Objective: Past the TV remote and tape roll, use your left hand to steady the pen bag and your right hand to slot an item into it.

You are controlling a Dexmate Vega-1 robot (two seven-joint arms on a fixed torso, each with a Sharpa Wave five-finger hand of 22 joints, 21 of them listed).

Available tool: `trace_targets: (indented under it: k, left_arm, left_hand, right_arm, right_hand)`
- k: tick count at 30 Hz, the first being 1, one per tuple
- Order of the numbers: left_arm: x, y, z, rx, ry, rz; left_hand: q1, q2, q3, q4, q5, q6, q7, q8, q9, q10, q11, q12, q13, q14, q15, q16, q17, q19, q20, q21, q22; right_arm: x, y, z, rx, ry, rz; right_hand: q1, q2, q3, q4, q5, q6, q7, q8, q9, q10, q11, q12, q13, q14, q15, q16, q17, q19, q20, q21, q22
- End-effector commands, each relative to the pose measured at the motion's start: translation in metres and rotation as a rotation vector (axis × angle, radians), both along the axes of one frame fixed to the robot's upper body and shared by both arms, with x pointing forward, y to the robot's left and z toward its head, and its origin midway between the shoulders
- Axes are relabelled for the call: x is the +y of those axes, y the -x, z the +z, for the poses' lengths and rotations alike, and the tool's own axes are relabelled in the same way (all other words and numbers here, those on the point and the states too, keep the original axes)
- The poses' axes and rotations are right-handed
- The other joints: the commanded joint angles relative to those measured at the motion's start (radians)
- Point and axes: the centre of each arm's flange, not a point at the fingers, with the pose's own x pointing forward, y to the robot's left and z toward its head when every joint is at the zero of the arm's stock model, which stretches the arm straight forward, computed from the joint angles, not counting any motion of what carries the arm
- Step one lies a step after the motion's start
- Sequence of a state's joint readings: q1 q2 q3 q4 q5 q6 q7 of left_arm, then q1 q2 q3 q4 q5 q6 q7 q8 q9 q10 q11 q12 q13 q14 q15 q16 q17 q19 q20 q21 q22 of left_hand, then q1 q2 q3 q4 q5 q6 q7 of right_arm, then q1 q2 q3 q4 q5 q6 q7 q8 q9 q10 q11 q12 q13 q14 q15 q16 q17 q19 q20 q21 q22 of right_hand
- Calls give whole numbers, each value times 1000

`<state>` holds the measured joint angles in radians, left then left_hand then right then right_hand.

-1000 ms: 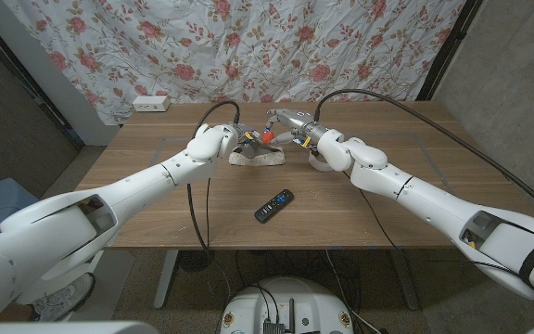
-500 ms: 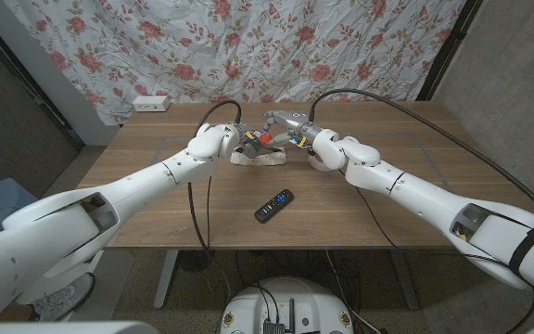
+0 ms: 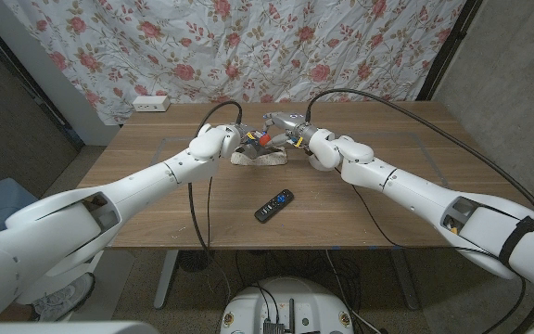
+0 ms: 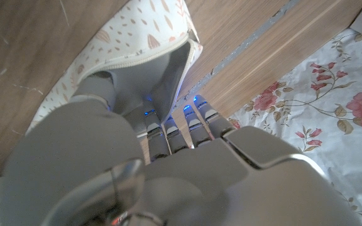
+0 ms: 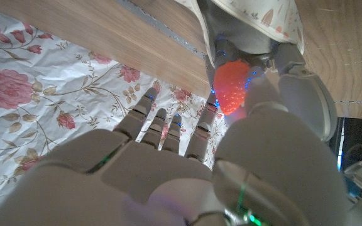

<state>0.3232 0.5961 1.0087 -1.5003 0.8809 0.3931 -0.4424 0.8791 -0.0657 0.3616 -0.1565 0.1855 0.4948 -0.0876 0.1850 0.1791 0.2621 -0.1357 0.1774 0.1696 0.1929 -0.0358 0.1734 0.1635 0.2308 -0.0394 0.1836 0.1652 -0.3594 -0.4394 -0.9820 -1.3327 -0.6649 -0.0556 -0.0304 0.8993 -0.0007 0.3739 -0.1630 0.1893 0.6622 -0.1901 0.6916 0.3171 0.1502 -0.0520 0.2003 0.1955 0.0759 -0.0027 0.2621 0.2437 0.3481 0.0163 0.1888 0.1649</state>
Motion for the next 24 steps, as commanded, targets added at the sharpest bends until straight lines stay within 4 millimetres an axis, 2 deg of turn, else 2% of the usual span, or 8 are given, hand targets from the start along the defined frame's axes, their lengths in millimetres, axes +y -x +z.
trace_targets:
  k: [1, 15, 24]
  left_arm:
    - [-1, -4, -1, 9, 3, 1]
    - [-2, -7, 0, 11, 6, -3]
    - [-3, -8, -2, 14, 8, -7]
  left_hand:
    - [-10, 2, -7, 0, 10, 2, -4, 5, 2, 1, 4, 7, 6, -4, -57, 2, 3, -1, -6, 0, 1]
    - [-14, 5, -10, 1, 10, -1, -2, 4, 2, 0, 9, 7, 6, -4, -56, 2, 3, -1, -6, 0, 2]
    - [-19, 9, -12, 2, 9, 0, -2, 4, 2, 1, 6, 8, 6, -3, -57, 3, 3, 0, -6, 1, 2]
  right_arm:
    - [3, -11, -4, 19, -2, -12]
    - [8, -17, -10, 49, -10, -16]
    - [8, -17, -10, 58, -10, -18]
  right_hand:
    - [-3, 7, -4, 3, 10, 25, -18, 42, 3, 9, 3, -1, 0, 8, 1, -2, 5, 2, 3, 1, 4]
    - [-7, -8, -12, 1, 5, 2, -17, 30, -8, 5, 3, -4, 0, 9, 3, -3, 4, 6, 5, 2, 4]
    - [-24, -32, -26, 4, -5, -55, -3, -6, -32, -10, 6, -8, 0, 7, 12, -5, 5, 4, 8, 1, 5]
